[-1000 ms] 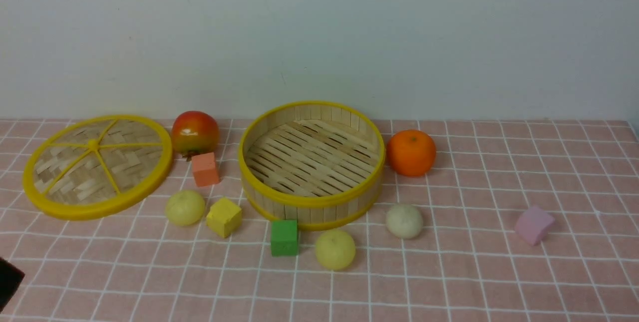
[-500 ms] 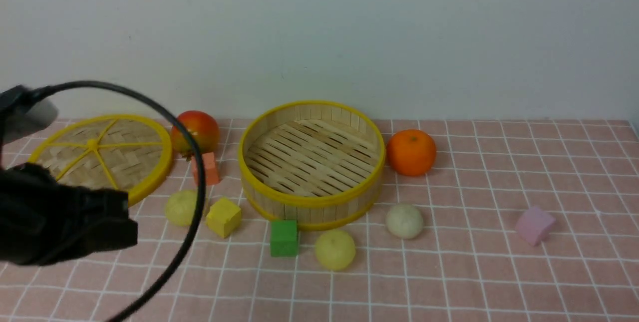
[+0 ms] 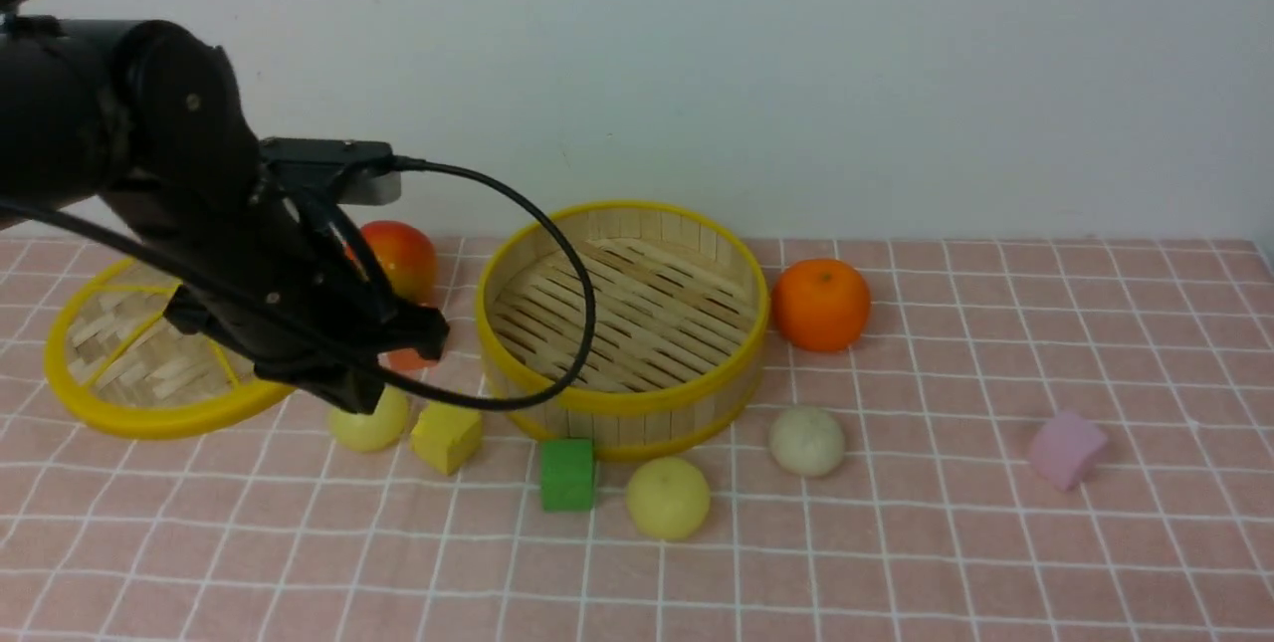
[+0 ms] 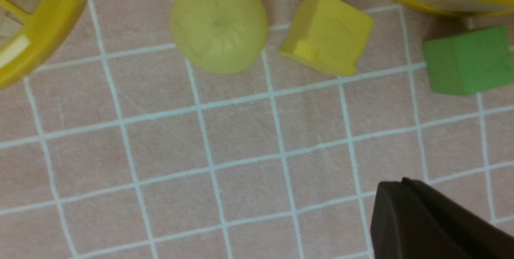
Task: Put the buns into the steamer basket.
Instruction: Use the left arm to grab a steamed stuffed bun
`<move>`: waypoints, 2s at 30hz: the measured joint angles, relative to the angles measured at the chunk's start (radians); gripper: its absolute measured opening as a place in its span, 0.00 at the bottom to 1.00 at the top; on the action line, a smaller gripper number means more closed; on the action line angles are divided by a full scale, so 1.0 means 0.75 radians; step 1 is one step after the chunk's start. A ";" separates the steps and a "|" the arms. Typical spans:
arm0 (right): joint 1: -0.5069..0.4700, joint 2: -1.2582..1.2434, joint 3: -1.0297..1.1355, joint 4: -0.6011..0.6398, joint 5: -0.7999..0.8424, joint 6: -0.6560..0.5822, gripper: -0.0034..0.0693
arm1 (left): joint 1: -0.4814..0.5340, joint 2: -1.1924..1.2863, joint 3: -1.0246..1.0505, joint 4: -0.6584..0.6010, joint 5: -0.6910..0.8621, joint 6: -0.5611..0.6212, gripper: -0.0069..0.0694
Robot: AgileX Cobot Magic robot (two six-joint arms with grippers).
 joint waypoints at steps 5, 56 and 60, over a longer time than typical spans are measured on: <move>0.000 0.000 0.000 0.000 0.000 0.000 0.38 | 0.000 0.137 -0.100 0.039 0.013 -0.003 0.07; 0.000 0.000 0.000 0.000 0.000 0.000 0.38 | 0.141 0.456 -0.151 0.106 -0.319 0.026 0.37; 0.000 0.000 0.000 0.000 0.000 0.000 0.38 | 0.141 0.449 -0.153 0.107 -0.280 -0.016 0.16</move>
